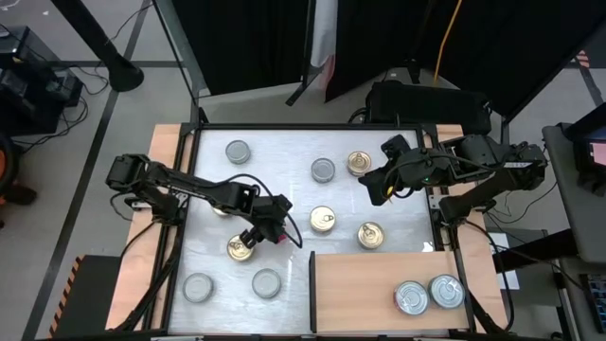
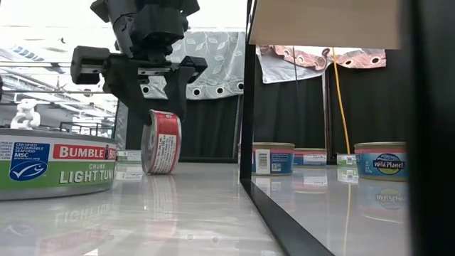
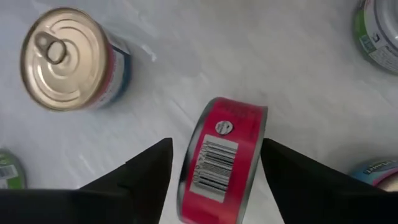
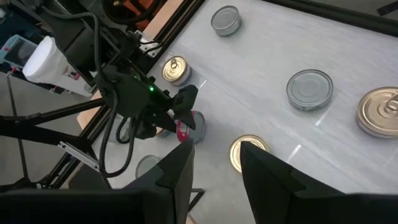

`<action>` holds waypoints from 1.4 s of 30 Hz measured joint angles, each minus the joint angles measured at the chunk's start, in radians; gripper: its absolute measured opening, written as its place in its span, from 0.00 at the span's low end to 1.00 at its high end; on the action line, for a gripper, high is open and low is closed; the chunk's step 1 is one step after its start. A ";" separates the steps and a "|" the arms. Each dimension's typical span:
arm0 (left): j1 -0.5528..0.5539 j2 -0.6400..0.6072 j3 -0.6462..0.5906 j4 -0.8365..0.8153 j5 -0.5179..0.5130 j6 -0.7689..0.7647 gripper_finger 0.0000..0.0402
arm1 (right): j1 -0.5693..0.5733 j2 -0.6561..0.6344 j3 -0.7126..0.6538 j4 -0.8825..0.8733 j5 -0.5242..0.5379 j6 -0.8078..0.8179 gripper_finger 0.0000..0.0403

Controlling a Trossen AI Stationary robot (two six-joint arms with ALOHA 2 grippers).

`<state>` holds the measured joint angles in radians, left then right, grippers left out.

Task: Stack canned seafood by type on shelf
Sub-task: Stack the red tuna can on top of the other red tuna can on the shelf

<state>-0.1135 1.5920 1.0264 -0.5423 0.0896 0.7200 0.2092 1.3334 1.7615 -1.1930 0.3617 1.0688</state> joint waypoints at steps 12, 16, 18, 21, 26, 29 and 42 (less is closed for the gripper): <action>0.000 0.021 0.001 -0.033 0.013 -0.027 0.35 | 0.000 0.000 0.000 0.000 0.003 -0.017 0.31; 0.000 0.021 0.012 -0.076 0.011 -0.111 0.35 | 0.000 0.000 0.000 0.000 0.003 -0.034 0.31; 0.000 0.011 0.038 -0.138 -0.013 -0.171 0.35 | 0.000 0.000 0.000 0.000 0.003 -0.037 0.31; 0.000 -0.034 0.137 -0.225 -0.039 -0.270 0.35 | 0.000 -0.006 0.000 0.002 0.001 -0.037 0.31; 0.006 -0.125 0.371 -0.352 -0.068 -0.444 0.35 | 0.000 -0.053 0.027 0.074 0.016 -0.082 0.31; 0.024 -0.159 0.518 -0.304 -0.047 -0.564 0.35 | 0.000 -0.085 0.076 0.130 0.089 -0.148 0.31; 0.028 0.020 0.699 0.614 0.008 -1.103 0.35 | -0.001 -0.217 0.207 0.275 0.398 -0.535 0.31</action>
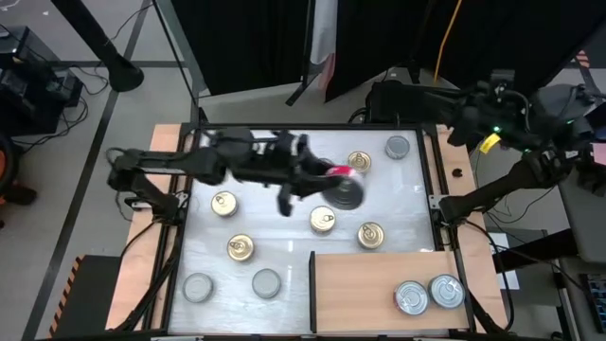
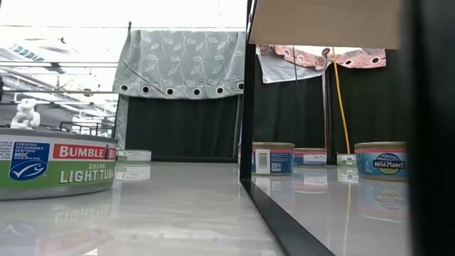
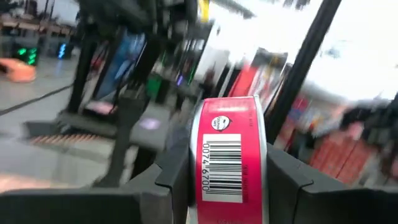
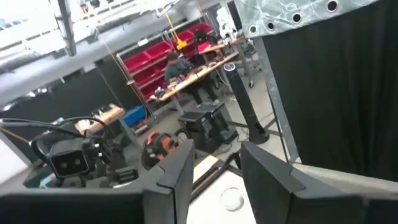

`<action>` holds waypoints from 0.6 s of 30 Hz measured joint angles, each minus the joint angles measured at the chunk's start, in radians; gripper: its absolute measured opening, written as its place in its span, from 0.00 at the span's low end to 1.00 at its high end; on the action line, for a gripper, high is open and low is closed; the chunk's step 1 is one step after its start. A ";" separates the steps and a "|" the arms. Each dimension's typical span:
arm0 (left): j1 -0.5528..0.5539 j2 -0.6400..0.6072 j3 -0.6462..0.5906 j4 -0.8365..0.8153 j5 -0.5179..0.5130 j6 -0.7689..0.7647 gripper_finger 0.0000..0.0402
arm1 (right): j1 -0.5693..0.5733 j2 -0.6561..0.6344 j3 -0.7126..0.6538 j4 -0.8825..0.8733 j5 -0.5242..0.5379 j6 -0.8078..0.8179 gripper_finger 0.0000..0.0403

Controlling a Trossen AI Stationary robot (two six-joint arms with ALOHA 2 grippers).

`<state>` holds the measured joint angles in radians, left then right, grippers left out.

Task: Stack canned seafood by type on shelf
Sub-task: Stack the red tuna can on top of the other red tuna can on the shelf

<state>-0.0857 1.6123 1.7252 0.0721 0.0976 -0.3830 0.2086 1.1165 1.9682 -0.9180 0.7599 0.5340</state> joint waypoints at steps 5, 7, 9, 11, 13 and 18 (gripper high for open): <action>-0.022 0.125 -0.002 0.201 -0.088 -0.196 0.35 | 0.000 -0.018 0.000 -0.164 -0.124 0.114 0.31; -0.037 0.156 -0.003 0.256 -0.191 -0.277 0.35 | 0.000 -0.017 0.000 -0.241 -0.233 0.217 0.31; -0.049 0.179 -0.002 0.320 -0.299 -0.349 0.35 | 0.003 -0.017 0.000 -0.304 -0.372 0.299 0.31; -0.060 0.201 -0.002 0.356 -0.384 -0.433 0.35 | 0.017 -0.015 0.000 -0.353 -0.483 0.376 0.31; -0.067 0.221 -0.001 0.376 -0.432 -0.538 0.35 | 0.038 -0.015 -0.001 -0.400 -0.539 0.479 0.31; -0.102 0.251 -0.002 0.387 -0.497 -0.702 0.35 | 0.068 -0.038 -0.001 -0.477 -0.565 0.593 0.41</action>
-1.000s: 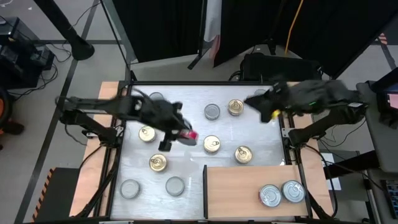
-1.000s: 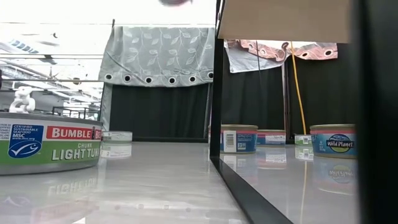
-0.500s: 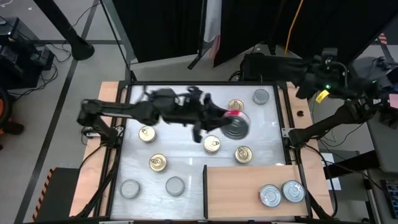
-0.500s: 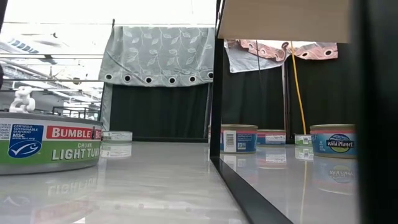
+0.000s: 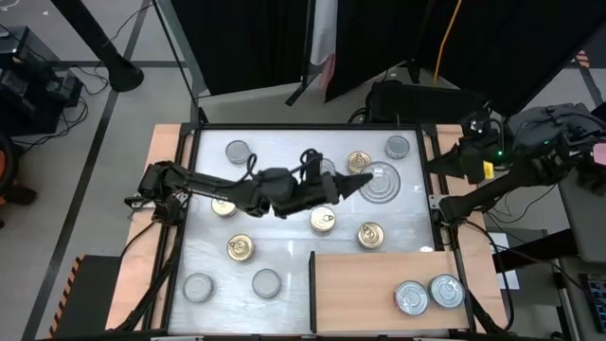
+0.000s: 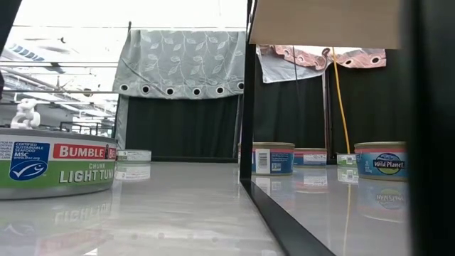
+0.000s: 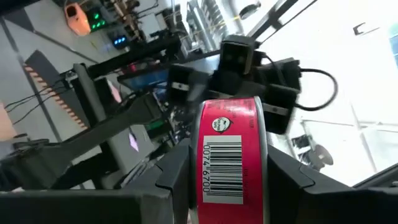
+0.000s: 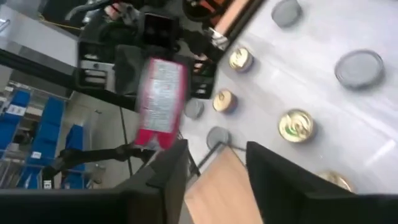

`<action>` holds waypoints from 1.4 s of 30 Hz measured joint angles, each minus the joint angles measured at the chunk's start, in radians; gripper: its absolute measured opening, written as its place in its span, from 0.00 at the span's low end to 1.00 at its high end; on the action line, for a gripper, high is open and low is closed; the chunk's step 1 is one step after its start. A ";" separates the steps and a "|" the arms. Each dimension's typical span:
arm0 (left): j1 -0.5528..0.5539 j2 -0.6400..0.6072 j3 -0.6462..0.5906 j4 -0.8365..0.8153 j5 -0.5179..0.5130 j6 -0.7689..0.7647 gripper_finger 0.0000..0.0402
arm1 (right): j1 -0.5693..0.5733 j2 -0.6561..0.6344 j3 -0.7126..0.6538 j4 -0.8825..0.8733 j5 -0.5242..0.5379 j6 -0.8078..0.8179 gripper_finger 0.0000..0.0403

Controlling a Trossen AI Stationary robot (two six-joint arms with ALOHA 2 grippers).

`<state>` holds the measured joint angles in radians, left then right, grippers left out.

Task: Stack canned seafood by type on shelf
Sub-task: Stack the red tuna can on top of the other red tuna can on the shelf

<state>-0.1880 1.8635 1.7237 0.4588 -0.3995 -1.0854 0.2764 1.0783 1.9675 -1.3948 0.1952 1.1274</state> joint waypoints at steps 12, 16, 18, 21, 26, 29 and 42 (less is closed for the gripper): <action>-0.048 0.004 0.000 0.005 -0.176 0.080 0.35 | 0.001 0.033 0.000 0.063 -0.067 -0.110 0.80; -0.048 0.004 0.000 0.002 -0.181 0.104 0.35 | 0.000 0.099 0.000 0.085 -0.067 -0.150 0.83; -0.048 0.004 0.000 0.003 -0.181 0.104 0.35 | 0.000 0.133 -0.001 0.110 -0.067 -0.173 0.82; -0.048 0.004 0.000 0.001 -0.179 0.105 0.35 | 0.000 0.163 -0.001 0.125 -0.067 -0.192 0.81; -0.048 0.004 0.000 0.000 -0.159 0.106 0.35 | 0.000 0.194 0.000 0.170 -0.066 -0.216 0.79; -0.048 0.004 0.000 -0.012 -0.158 0.127 0.35 | 0.000 0.196 -0.001 0.196 -0.066 -0.215 0.75; -0.050 0.000 0.000 0.008 -0.126 0.282 0.35 | 0.000 0.199 0.000 0.229 -0.064 -0.146 0.31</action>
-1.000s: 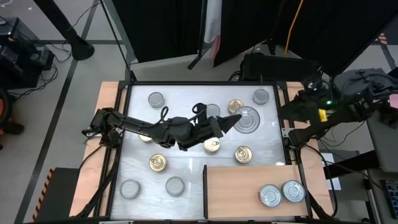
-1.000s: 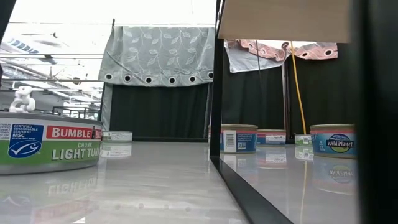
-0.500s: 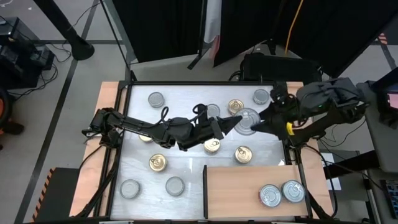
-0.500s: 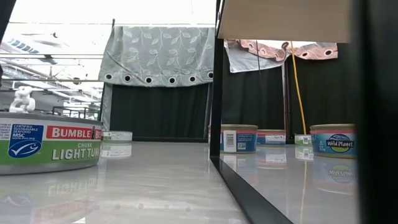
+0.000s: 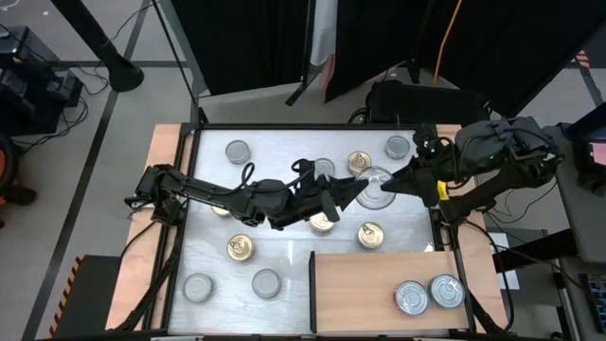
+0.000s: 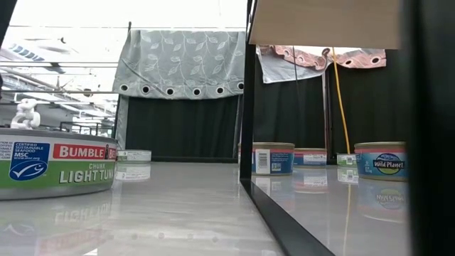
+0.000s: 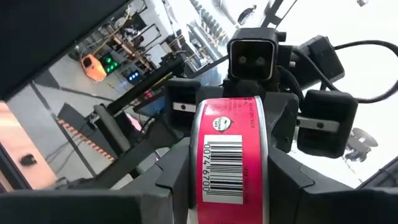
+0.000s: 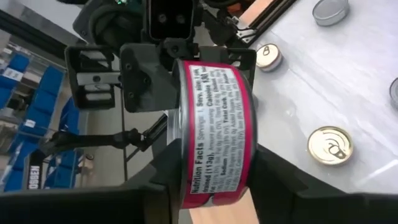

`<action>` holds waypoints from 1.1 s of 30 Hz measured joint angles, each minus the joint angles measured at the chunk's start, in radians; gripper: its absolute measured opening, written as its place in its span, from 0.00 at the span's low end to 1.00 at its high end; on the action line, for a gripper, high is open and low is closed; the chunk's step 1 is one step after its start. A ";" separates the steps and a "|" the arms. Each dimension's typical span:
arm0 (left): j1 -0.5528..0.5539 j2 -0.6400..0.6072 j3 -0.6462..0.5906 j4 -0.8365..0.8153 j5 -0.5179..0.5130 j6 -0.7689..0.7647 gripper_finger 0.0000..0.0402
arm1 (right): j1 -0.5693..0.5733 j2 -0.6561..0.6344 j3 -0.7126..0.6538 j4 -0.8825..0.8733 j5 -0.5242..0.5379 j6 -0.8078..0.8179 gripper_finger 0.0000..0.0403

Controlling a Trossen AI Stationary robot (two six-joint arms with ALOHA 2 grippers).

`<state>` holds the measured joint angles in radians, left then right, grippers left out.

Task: Stack canned seafood by type on shelf
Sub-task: Stack the red tuna can on top of the other red tuna can on the shelf

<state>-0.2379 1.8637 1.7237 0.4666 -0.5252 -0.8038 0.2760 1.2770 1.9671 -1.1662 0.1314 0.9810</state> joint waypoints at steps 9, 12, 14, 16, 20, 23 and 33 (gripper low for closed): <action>0.005 0.000 0.000 -0.001 0.016 -0.057 0.53 | 0.000 -0.010 0.000 0.008 -0.021 -0.042 0.34; 0.005 0.001 0.000 -0.003 0.029 -0.059 0.60 | 0.000 -0.027 -0.001 0.012 -0.041 -0.038 0.34; 0.005 0.002 0.000 -0.005 0.036 -0.059 0.65 | 0.000 -0.042 -0.002 0.010 -0.050 -0.031 0.32; 0.005 0.002 0.000 -0.002 0.039 -0.058 0.69 | -0.001 -0.062 -0.002 0.003 -0.067 -0.028 0.31; 0.005 -0.013 0.000 -0.007 0.084 -0.059 0.73 | 0.001 -0.105 -0.001 0.004 -0.149 -0.029 0.32; 0.009 -0.026 0.000 -0.016 0.095 -0.051 0.73 | 0.002 -0.139 0.001 0.005 -0.235 -0.037 0.33; 0.011 -0.083 0.000 -0.183 0.144 0.002 0.73 | 0.004 -0.179 0.001 -0.210 -0.349 -0.077 0.33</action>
<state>-0.2264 1.7805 1.7233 0.2841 -0.3813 -0.8016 0.2801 1.0978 1.9678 -1.3761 -0.2176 0.9040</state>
